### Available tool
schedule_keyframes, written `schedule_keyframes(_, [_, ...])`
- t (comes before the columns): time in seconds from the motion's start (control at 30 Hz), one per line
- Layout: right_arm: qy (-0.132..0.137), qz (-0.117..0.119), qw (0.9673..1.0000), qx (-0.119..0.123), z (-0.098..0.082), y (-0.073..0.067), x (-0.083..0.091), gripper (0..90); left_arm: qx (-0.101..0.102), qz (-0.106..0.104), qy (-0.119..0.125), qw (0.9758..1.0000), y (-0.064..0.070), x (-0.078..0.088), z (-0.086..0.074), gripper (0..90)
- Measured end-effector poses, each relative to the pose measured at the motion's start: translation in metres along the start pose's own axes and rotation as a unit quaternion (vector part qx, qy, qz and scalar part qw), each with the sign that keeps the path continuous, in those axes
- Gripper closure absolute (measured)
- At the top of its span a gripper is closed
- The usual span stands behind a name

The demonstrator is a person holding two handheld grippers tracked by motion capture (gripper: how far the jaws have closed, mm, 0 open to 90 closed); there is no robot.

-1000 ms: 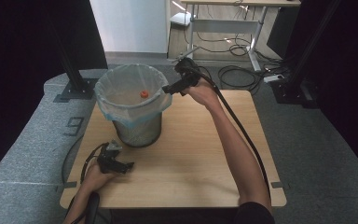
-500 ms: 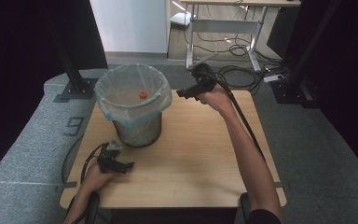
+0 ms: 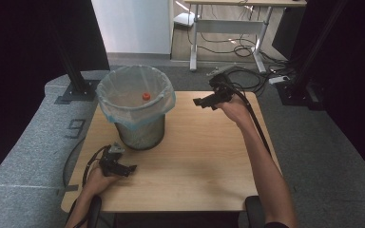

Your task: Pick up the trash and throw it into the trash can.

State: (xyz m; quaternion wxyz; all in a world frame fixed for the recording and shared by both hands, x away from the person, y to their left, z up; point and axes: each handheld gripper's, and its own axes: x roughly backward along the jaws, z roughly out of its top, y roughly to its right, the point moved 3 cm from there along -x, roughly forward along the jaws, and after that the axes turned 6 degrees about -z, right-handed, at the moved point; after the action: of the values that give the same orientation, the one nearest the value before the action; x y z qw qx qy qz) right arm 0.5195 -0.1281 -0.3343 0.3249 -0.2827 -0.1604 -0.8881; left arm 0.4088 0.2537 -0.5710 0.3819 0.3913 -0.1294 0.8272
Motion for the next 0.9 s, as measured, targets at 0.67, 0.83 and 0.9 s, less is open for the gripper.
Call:
schedule_keyframes(0.67, [-0.001, -0.035, 0.9983, -0.046, -0.092, 0.021, 0.022, 0.0, 0.001, 0.001, -0.001, 1.0, 0.0, 0.0, 0.0, 0.0])
schedule_keyframes(0.83, [-0.003, -0.041, 0.9974, -0.059, -0.119, 0.023, 0.021, 0.0, 0.002, 0.002, -0.001, 1.0, 0.0, 0.0, 0.0, 0.0])
schedule_keyframes(0.9, [-0.003, -0.047, 0.9969, -0.063, -0.131, 0.023, 0.02, 0.0, 0.002, 0.002, 0.0, 1.0, 0.0, 0.0, 0.0, 0.0])
